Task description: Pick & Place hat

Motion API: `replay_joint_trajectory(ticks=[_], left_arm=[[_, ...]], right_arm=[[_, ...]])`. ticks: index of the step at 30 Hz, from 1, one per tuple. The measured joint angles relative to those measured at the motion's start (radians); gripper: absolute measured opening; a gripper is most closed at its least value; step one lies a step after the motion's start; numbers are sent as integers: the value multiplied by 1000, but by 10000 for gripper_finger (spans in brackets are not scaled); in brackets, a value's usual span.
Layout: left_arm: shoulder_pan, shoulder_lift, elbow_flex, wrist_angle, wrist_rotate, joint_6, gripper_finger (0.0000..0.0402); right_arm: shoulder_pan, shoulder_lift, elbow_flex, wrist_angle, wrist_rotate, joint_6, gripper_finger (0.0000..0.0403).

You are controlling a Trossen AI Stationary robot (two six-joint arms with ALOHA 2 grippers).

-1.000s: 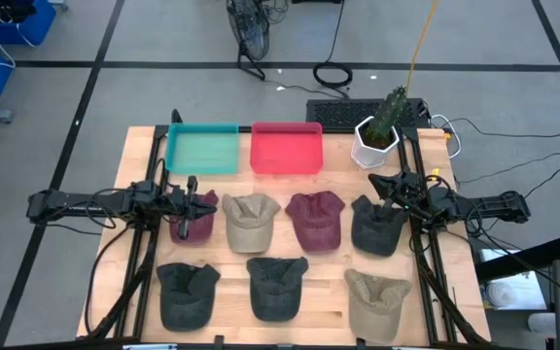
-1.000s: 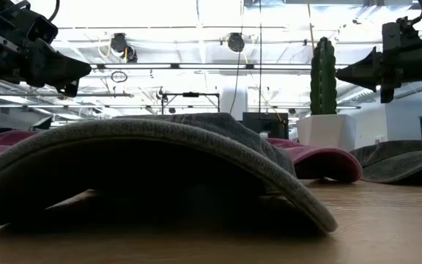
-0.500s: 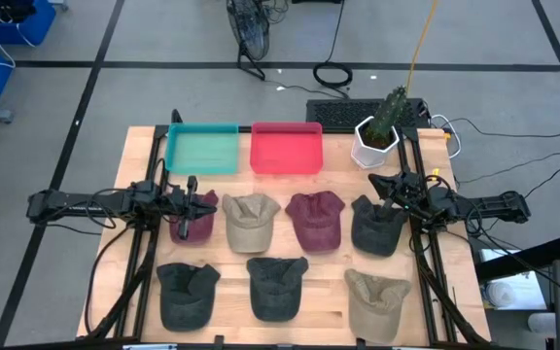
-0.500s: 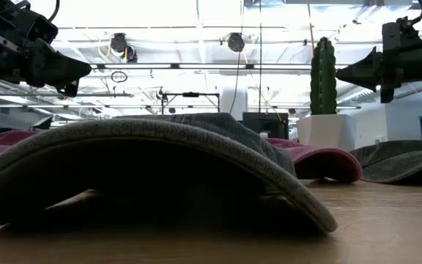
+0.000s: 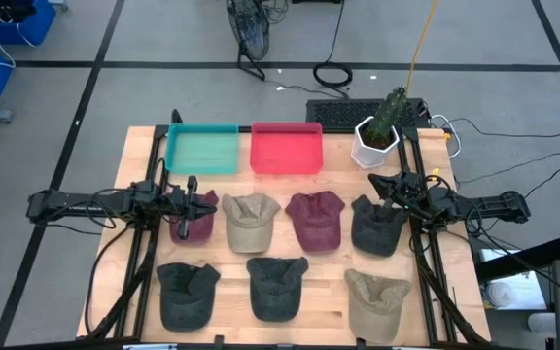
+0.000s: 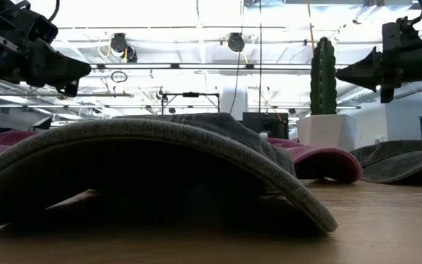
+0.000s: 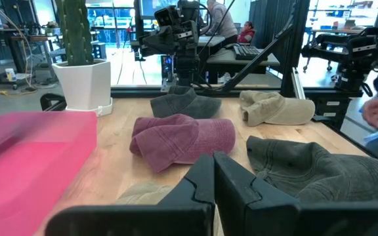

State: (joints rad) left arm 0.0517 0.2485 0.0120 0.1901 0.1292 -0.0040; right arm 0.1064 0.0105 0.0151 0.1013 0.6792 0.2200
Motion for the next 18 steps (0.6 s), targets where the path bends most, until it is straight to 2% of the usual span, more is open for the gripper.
replay_joint_trajectory(ticks=[11, 14, 18], left_arm=[[0, 0, 0, 0, 0, 30, 8], [0, 0, 0, 0, 0, 84, 8], [0, 0, 0, 0, 0, 73, 8]], right_arm=[[0, 0, 0, 0, 0, 2, 4], [0, 0, 0, 0, 0, 60, 4], [0, 0, 0, 0, 0, 89, 4]])
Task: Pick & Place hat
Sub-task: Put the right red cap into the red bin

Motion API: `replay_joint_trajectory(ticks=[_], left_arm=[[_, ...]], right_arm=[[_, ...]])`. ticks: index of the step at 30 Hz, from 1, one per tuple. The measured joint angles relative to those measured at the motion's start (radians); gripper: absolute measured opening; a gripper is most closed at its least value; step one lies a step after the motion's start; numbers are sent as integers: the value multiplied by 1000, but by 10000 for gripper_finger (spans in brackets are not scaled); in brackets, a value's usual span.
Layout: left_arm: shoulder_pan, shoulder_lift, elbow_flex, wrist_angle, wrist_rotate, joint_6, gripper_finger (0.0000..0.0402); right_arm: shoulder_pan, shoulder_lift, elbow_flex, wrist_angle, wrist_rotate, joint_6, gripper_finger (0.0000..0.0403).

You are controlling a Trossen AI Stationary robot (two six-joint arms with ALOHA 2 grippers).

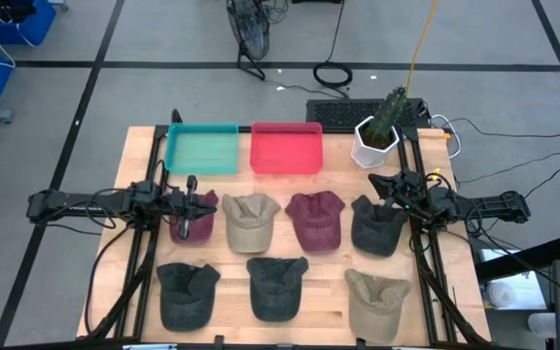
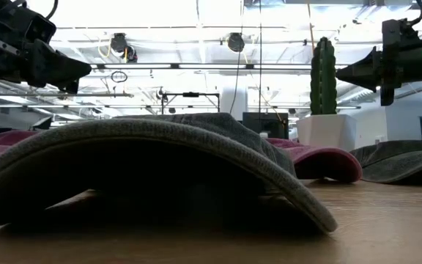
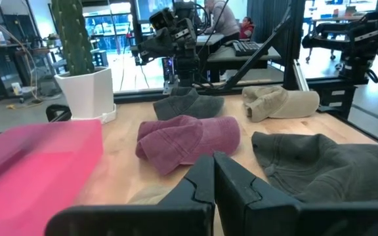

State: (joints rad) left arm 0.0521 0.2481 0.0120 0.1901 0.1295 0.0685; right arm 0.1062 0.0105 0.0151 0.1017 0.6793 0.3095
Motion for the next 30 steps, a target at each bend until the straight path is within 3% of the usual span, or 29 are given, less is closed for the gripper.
replay_joint_trajectory(ticks=[12, 19, 30], left_arm=[[0, 0, 0, 1, 0, -2, 8], [0, 0, 0, 2, 0, -153, 8], [0, 0, 0, 88, 0, -203, 8]], right_arm=[[0, 0, 0, 0, 0, -14, 4], [0, 0, 0, 0, 0, -14, 4], [0, 0, 0, 2, 0, 4, 4]])
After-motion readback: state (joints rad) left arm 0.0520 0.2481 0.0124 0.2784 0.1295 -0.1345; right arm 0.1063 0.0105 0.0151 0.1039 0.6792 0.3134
